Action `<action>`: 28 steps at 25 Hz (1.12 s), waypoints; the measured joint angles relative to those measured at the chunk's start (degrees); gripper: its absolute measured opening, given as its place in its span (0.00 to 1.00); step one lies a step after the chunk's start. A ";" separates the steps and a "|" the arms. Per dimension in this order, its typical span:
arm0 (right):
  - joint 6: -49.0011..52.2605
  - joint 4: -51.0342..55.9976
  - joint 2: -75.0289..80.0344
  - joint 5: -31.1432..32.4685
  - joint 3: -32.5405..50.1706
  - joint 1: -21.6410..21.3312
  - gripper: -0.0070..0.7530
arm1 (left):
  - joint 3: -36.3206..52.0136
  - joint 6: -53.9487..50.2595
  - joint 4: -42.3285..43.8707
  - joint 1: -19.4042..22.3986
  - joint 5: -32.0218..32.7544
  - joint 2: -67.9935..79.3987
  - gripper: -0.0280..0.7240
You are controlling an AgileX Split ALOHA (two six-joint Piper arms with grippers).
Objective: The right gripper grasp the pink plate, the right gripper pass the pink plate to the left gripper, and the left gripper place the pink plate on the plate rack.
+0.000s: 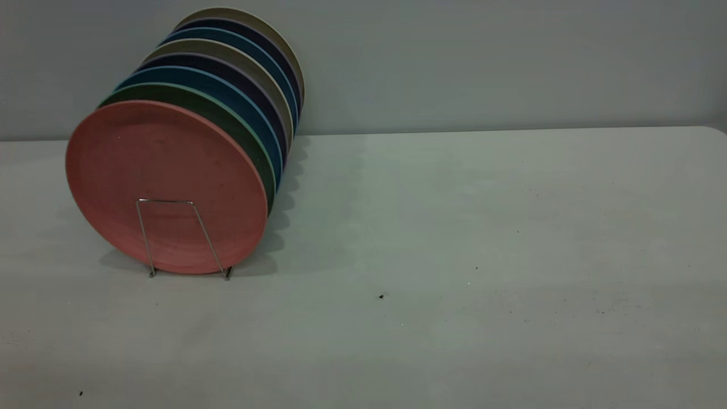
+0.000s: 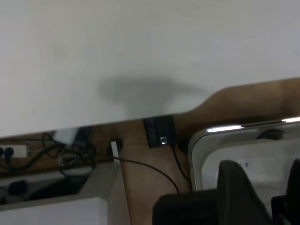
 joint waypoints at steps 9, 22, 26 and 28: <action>0.04 0.00 0.00 -0.11 0.00 2.28 0.74 | 1.51 -0.36 0.05 0.00 -1.22 -8.33 0.58; -0.01 -0.04 0.00 -0.11 0.00 2.28 0.74 | 1.51 -0.36 0.05 0.00 -1.22 -12.11 0.61; -0.01 -0.04 0.00 -0.11 0.00 2.28 0.74 | 1.51 -0.36 0.05 0.00 -1.22 -12.11 0.61; -0.01 0.03 -0.87 -0.11 0.00 1.94 0.74 | 1.51 -0.36 0.05 0.00 -1.22 -12.11 0.61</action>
